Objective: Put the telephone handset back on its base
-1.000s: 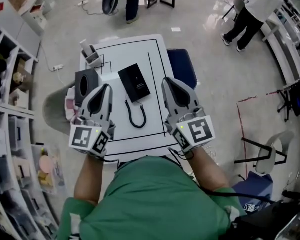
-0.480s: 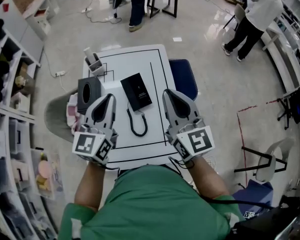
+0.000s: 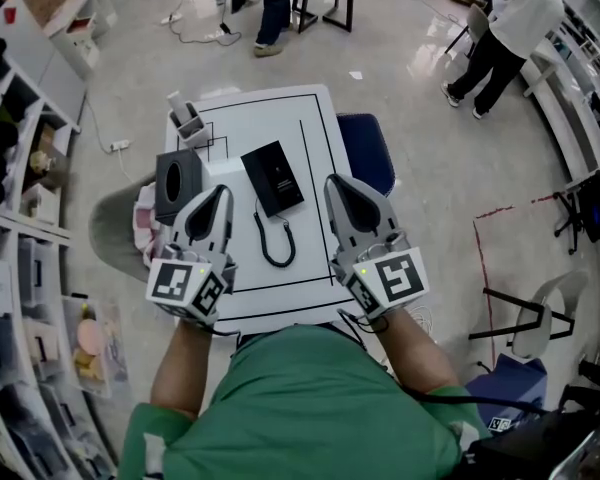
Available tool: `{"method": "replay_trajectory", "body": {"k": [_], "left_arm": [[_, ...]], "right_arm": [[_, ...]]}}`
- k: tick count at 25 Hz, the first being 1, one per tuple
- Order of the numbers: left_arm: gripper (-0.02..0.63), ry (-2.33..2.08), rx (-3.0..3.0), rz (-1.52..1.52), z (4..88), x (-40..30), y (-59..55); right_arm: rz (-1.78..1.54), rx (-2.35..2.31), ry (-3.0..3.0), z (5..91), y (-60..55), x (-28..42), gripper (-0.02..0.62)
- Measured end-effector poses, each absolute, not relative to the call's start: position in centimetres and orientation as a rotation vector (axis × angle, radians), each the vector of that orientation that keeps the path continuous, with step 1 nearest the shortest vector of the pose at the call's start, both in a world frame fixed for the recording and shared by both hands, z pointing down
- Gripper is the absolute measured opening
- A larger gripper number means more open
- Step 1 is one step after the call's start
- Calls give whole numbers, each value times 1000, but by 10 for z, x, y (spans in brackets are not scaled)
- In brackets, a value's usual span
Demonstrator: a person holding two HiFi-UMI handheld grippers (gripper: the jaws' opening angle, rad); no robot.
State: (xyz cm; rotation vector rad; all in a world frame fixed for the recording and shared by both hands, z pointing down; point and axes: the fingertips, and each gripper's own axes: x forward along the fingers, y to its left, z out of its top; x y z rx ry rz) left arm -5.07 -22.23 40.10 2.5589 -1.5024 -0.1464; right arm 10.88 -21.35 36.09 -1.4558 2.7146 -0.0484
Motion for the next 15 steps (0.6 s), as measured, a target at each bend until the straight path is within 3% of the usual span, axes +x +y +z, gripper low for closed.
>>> {"method": "replay_trajectory", "body": {"k": [15], "left_arm": [[23, -1483, 2548, -144, 407, -56, -221]], "right_arm": [[-60, -1465, 2707, 367, -214, 105, 23]]}}
